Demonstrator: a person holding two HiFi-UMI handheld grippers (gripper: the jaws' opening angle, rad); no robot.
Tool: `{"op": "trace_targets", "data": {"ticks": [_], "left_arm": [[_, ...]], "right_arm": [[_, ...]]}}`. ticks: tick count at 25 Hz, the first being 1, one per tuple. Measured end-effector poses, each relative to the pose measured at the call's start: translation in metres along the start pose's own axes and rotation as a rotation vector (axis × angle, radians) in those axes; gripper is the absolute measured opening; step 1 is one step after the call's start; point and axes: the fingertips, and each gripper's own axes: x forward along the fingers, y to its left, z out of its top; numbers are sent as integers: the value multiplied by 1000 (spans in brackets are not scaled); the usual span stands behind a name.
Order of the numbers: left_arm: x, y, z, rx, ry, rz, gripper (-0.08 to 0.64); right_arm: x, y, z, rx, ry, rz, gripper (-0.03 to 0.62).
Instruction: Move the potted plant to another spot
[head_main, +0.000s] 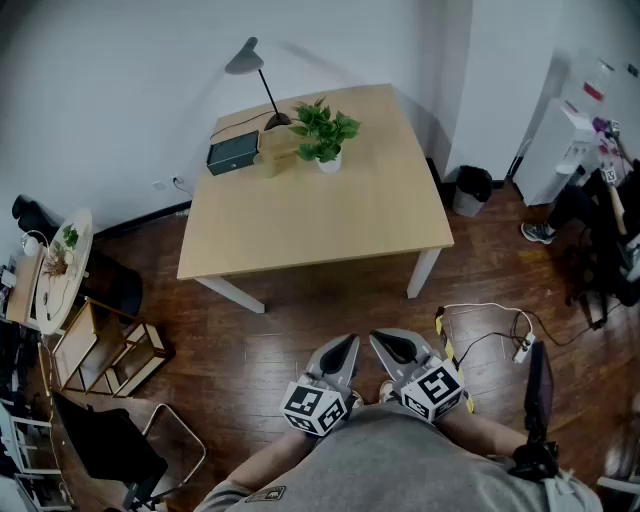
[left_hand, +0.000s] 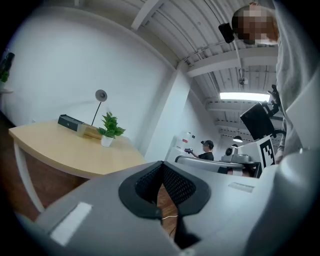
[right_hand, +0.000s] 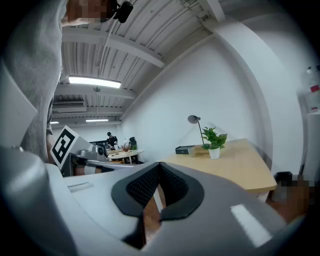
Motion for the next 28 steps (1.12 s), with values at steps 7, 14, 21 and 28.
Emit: {"op": "trace_targets", "data": {"ticks": [7, 14, 21, 28], "left_arm": [[25, -4, 2, 2, -9, 37, 3], [33, 13, 1, -1, -4, 79, 3], [65, 69, 6, -34, 14, 62, 3], [121, 147, 38, -48, 29, 5, 3]], "right_arm": [[-4, -29, 2, 8, -5, 17, 6], [9, -42, -5, 32, 7, 29, 6], [65, -73, -10, 40, 26, -4, 6], [146, -124, 6, 44, 43, -68, 6]]}}
